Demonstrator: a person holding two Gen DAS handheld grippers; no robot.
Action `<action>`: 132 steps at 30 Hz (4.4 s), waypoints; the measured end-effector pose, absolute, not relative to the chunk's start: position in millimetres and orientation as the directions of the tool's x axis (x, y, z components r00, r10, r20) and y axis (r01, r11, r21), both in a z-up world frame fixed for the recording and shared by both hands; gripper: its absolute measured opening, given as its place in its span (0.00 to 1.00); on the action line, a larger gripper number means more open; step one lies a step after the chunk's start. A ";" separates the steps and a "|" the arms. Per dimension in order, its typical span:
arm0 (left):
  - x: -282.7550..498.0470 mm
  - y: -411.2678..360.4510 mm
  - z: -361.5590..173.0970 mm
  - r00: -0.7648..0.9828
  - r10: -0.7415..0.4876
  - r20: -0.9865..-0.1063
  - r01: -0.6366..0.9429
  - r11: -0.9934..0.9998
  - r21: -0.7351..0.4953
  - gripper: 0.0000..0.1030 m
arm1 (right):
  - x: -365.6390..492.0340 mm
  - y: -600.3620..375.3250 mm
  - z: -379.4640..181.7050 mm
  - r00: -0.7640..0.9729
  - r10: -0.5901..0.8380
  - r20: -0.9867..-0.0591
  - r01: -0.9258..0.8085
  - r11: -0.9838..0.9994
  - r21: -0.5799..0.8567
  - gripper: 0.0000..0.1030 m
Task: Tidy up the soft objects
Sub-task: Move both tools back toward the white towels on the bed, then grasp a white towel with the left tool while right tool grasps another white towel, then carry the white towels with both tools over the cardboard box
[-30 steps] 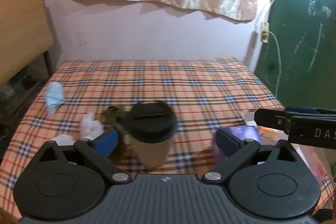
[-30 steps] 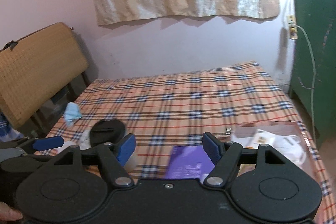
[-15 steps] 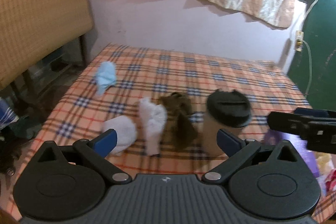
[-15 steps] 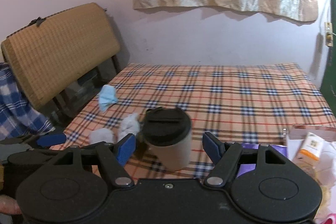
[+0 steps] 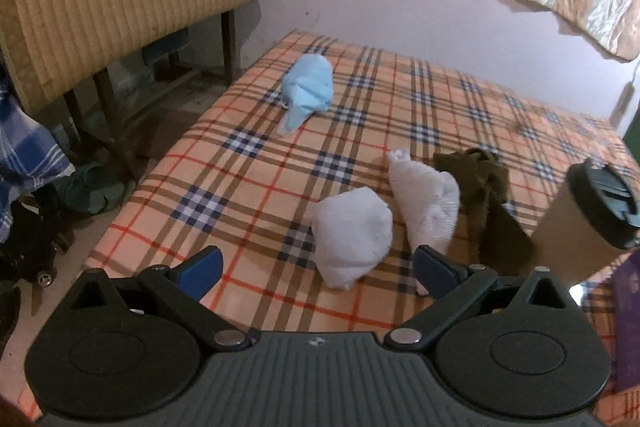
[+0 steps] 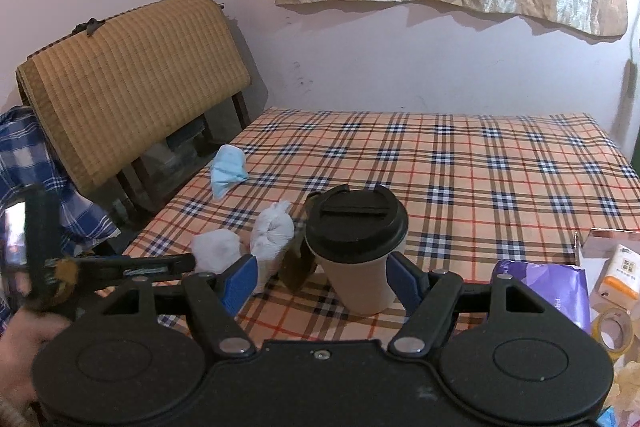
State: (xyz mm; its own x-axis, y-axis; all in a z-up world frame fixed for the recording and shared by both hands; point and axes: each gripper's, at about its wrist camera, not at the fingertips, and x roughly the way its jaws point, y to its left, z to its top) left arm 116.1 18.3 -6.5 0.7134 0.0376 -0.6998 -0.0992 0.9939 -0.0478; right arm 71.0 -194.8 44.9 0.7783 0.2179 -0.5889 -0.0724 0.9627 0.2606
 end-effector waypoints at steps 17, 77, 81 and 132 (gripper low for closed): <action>176.2 15.8 -51.8 0.668 0.017 -0.744 -0.086 0.995 -0.055 0.81 | 87.5 -174.3 36.1 0.762 0.218 -0.609 -0.088 0.968 0.236 0.82; 85.5 36.9 42.6 0.803 -0.061 -0.593 0.008 0.996 -0.092 0.31 | 99.9 -102.1 43.7 0.782 0.150 -0.605 -0.060 0.984 0.167 0.52; 75.3 24.3 53.8 0.811 -0.064 -0.582 0.026 0.997 -0.073 0.31 | 89.3 -111.8 53.8 0.791 0.164 -0.589 -0.067 0.981 0.182 0.52; 71.4 -111.5 80.0 0.790 -0.204 -0.579 0.228 0.973 -0.032 0.31 | 44.1 -248.6 85.1 0.828 0.026 -0.560 0.109 0.972 0.206 0.53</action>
